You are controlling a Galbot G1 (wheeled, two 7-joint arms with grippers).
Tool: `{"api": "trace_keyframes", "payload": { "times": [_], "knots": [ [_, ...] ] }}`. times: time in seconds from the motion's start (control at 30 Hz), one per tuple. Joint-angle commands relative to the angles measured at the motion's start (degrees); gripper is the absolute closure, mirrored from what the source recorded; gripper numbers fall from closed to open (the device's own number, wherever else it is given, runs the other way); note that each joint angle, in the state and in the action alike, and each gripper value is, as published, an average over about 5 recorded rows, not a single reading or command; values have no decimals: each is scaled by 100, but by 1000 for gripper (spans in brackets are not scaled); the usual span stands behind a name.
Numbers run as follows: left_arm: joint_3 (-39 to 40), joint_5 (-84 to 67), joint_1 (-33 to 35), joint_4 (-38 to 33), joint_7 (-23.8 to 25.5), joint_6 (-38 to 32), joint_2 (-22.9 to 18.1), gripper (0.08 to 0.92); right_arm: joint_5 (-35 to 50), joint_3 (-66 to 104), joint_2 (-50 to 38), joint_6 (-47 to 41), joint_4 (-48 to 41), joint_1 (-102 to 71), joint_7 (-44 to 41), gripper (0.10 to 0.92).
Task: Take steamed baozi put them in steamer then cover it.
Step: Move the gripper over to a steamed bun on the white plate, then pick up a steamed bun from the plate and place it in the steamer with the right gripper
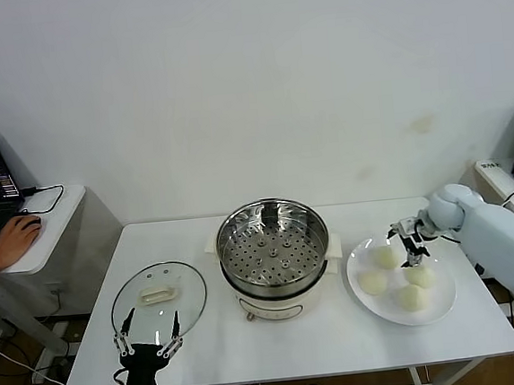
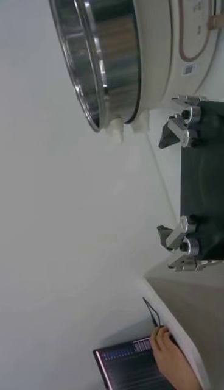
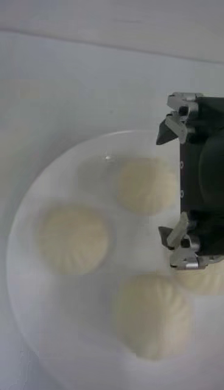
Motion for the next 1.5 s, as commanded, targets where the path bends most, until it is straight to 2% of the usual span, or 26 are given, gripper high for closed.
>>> {"api": "trace_keyframes", "payload": {
  "times": [0.03, 0.37, 0.73, 1.17, 1.5],
  "knots": [
    [6, 61, 0, 21, 7, -41, 2, 177, -194, -83, 330, 45, -473, 108, 4, 202],
    [23, 63, 20, 27, 18, -41, -9, 177, -265, -133, 413, 39, -536, 65, -49, 212],
    [41, 78, 32, 17, 13, -43, -38, 177, -405, -102, 553, 18, -688, 24, -38, 330],
    [42, 76, 48, -31, 9, -62, -39, 177, -333, -139, 560, 73, -651, 38, -22, 422],
    [38, 72, 43, -76, 3, -67, -24, 177, 75, -439, 210, 96, -109, 380, -58, 432]
  ]
}}
